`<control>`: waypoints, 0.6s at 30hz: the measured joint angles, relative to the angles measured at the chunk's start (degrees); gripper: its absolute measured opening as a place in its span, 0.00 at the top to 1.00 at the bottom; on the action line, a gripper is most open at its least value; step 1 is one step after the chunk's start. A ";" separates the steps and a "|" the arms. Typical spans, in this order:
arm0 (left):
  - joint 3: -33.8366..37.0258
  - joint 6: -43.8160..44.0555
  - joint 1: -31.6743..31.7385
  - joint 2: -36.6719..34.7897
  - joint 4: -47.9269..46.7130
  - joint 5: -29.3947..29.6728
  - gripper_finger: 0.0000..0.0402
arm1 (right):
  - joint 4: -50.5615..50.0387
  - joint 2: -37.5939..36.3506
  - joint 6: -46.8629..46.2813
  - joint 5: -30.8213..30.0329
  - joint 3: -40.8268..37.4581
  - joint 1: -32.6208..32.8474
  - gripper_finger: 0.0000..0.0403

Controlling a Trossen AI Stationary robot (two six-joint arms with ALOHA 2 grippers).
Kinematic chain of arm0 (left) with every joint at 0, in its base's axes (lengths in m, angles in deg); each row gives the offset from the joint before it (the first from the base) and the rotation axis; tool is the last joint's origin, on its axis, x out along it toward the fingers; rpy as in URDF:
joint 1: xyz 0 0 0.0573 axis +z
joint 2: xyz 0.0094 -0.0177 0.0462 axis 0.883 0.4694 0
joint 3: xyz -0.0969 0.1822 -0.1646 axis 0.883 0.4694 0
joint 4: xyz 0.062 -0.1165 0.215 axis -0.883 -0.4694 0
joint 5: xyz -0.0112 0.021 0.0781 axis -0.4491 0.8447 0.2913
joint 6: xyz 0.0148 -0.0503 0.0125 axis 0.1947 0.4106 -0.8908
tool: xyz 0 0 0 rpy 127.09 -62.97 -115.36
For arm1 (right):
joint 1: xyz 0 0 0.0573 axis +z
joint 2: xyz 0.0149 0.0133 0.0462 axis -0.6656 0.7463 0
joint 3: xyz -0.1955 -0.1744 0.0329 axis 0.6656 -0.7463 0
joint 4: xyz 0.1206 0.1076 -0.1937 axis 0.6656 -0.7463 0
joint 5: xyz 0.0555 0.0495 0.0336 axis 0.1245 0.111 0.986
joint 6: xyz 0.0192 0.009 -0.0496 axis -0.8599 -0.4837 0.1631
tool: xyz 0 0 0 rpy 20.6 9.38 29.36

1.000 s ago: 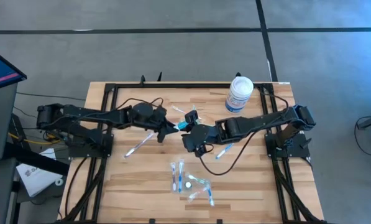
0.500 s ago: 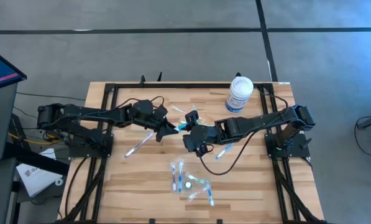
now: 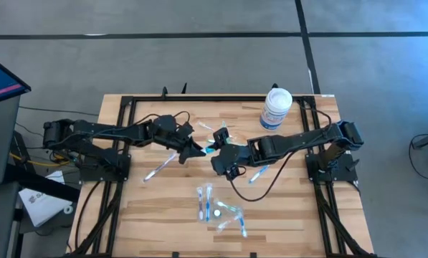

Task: Pick & Place toothbrushing station
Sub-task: Put the blue mouthwash bottle into the transparent organizer

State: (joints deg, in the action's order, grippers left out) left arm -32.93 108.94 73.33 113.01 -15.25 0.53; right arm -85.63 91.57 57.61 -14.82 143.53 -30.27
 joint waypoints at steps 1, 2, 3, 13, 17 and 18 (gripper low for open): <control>0.00 0.01 0.00 0.00 0.12 -0.16 0.79 | 0.11 0.00 0.00 -0.01 0.00 0.00 0.49; 0.00 0.01 0.00 0.00 0.31 -0.28 0.79 | 0.27 0.00 0.07 0.00 0.00 0.00 0.50; 0.00 0.01 0.00 0.00 0.33 -0.52 0.79 | 0.34 0.00 0.18 -0.02 0.00 0.02 0.50; 0.00 1.96 0.00 -0.02 1.66 -3.19 0.79 | 0.30 0.00 0.15 0.02 0.00 -0.31 0.55; 0.00 3.13 0.00 -0.02 2.53 -4.19 0.79 | 1.73 1.83 0.15 0.04 0.13 -0.31 0.56; 0.00 3.64 0.00 -0.02 2.70 -4.71 0.79 | 0.71 2.21 0.19 0.08 -0.16 -0.31 0.56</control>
State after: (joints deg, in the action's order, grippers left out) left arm -32.93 112.59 73.33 112.98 -12.56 -4.18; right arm -84.93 93.78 57.80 -14.74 143.37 -30.57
